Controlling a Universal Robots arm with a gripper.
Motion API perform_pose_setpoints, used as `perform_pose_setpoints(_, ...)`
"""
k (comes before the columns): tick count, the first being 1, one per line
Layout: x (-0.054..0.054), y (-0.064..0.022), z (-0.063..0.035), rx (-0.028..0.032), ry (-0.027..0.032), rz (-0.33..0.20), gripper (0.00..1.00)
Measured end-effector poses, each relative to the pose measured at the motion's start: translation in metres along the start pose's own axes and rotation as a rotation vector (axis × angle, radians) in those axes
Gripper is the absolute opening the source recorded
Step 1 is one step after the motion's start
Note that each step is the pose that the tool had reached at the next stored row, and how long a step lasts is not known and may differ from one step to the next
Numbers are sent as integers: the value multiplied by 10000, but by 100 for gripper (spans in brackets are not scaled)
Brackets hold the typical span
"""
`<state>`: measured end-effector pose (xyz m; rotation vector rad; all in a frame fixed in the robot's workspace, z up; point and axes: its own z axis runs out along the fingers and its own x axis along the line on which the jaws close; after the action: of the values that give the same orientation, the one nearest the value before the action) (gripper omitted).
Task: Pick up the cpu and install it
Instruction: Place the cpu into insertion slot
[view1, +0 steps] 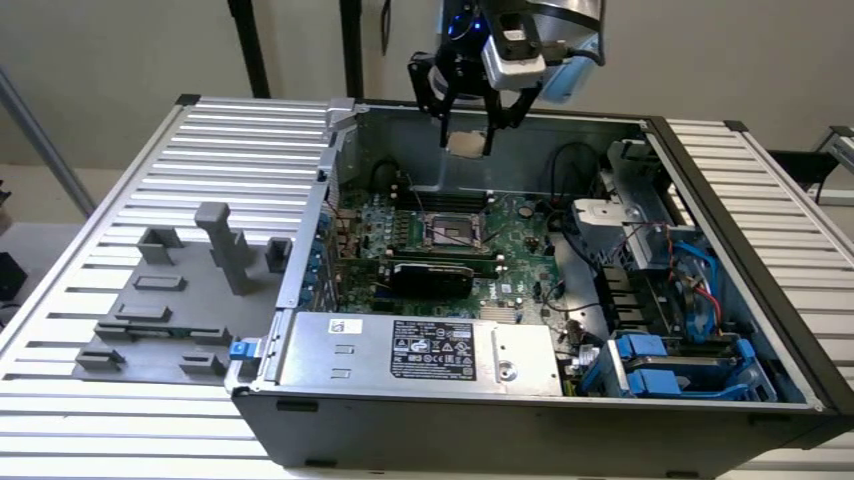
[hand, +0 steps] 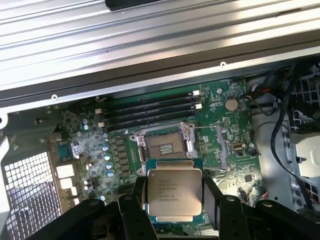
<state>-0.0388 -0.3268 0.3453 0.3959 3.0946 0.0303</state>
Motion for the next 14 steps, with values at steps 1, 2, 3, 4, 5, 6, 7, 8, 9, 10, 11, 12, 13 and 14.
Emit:
perform_pose_setpoints(1,0,0,2,3,-4,180,55)
perform_pose_setpoints(2,0,0,4,7,-8,359,55)
perform_pose_setpoints(3,0,0,6,10,-12,540,55)
perform_pose_setpoints(4,0,0,8,14,-16,725,55)
perform_pose_setpoints(5,0,0,9,17,-20,904,55)
perform_pose_setpoints(6,0,0,11,20,-24,1091,55)
perform_pose_setpoints(7,0,0,12,24,-28,1270,55)
perform_pose_setpoints(8,0,0,14,28,-32,1466,55)
perform_pose_setpoints(9,0,0,16,31,-36,1645,55)
perform_pose_setpoints(10,0,0,17,35,-40,1825,55)
perform_pose_setpoints(11,0,0,18,38,-44,2005,55)
perform_pose_setpoints(12,0,0,20,41,-48,2179,55)
perform_pose_setpoints(13,0,-1,22,45,-52,2365,55)
perform_pose_setpoints(14,0,-1,23,48,-56,2539,55)
